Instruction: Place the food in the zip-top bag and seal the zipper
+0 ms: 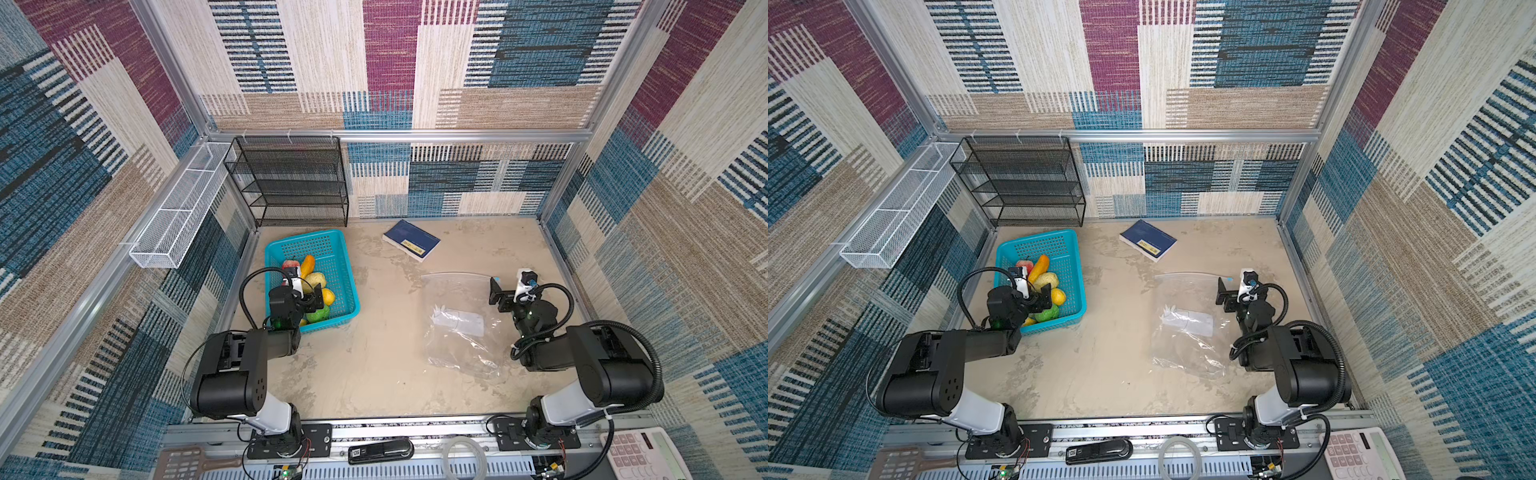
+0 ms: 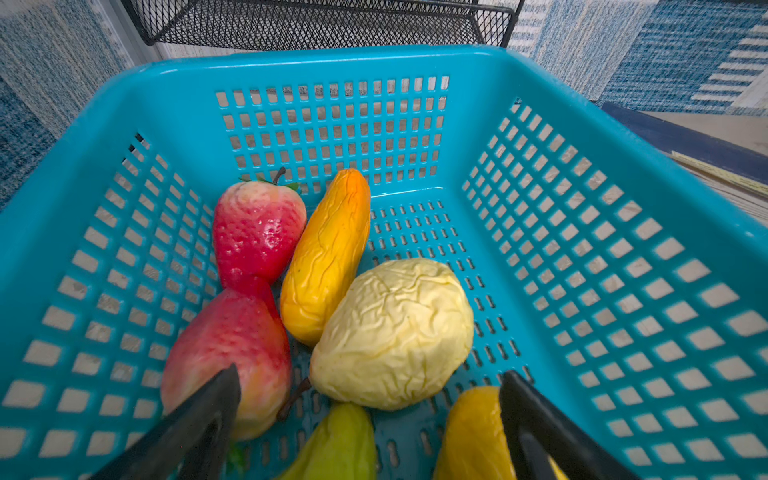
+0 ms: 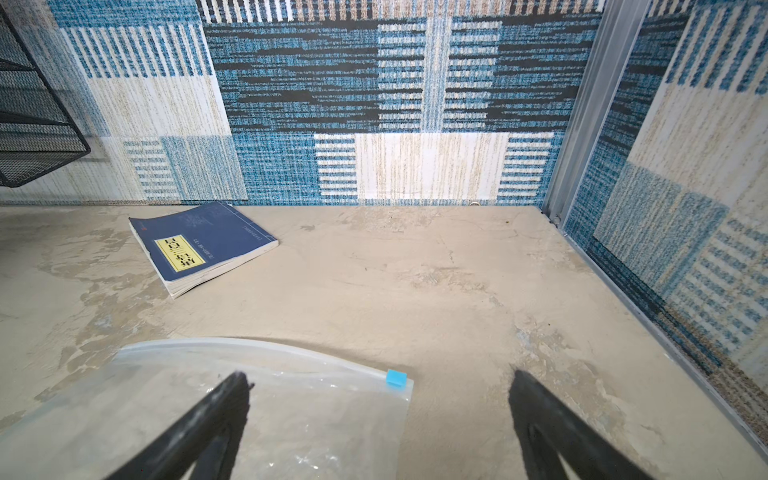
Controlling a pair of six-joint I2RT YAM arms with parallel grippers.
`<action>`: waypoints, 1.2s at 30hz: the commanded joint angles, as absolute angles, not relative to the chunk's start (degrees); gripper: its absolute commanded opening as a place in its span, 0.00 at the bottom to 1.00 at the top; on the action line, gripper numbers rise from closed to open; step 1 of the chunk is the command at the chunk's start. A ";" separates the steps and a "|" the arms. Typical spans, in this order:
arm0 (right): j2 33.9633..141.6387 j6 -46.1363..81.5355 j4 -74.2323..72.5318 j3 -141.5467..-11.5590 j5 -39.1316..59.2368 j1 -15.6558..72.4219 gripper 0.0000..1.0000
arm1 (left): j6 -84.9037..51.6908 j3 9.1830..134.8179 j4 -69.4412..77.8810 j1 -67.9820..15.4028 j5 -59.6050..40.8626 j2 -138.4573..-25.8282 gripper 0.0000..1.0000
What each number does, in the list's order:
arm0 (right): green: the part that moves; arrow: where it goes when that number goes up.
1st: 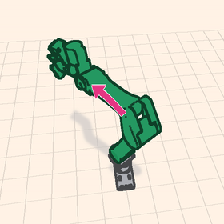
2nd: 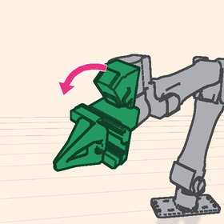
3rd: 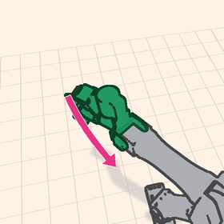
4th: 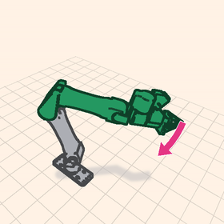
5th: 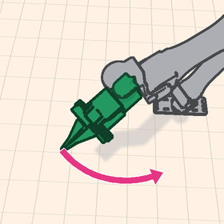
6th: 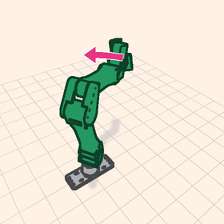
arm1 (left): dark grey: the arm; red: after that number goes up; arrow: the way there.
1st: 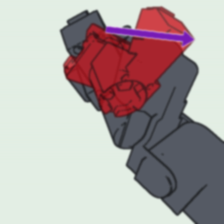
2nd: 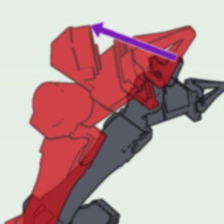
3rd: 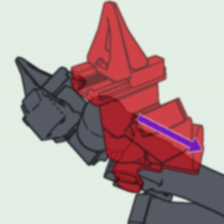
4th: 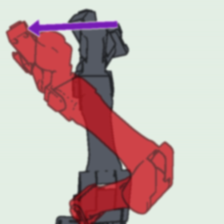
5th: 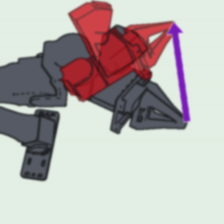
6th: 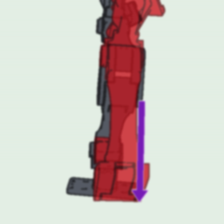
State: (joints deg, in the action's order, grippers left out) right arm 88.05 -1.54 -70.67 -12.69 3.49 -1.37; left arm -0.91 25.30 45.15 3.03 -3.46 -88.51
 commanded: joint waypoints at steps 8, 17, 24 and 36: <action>87.32 -1.48 -71.84 -12.87 4.16 -1.34 0.99 | 0.61 23.40 48.30 2.97 -5.27 -87.45 0.99; 78.53 5.60 -35.65 -27.69 -0.39 -1.39 0.98 | -0.17 27.11 33.48 2.99 -2.49 -77.38 0.99; 74.80 13.24 -15.83 -35.42 2.35 -1.32 0.98 | -7.98 38.87 12.33 2.99 2.13 -70.39 0.99; 72.61 18.81 -3.46 -35.93 9.03 -2.45 0.99 | -27.99 48.04 0.28 -2.56 -12.71 -71.83 0.99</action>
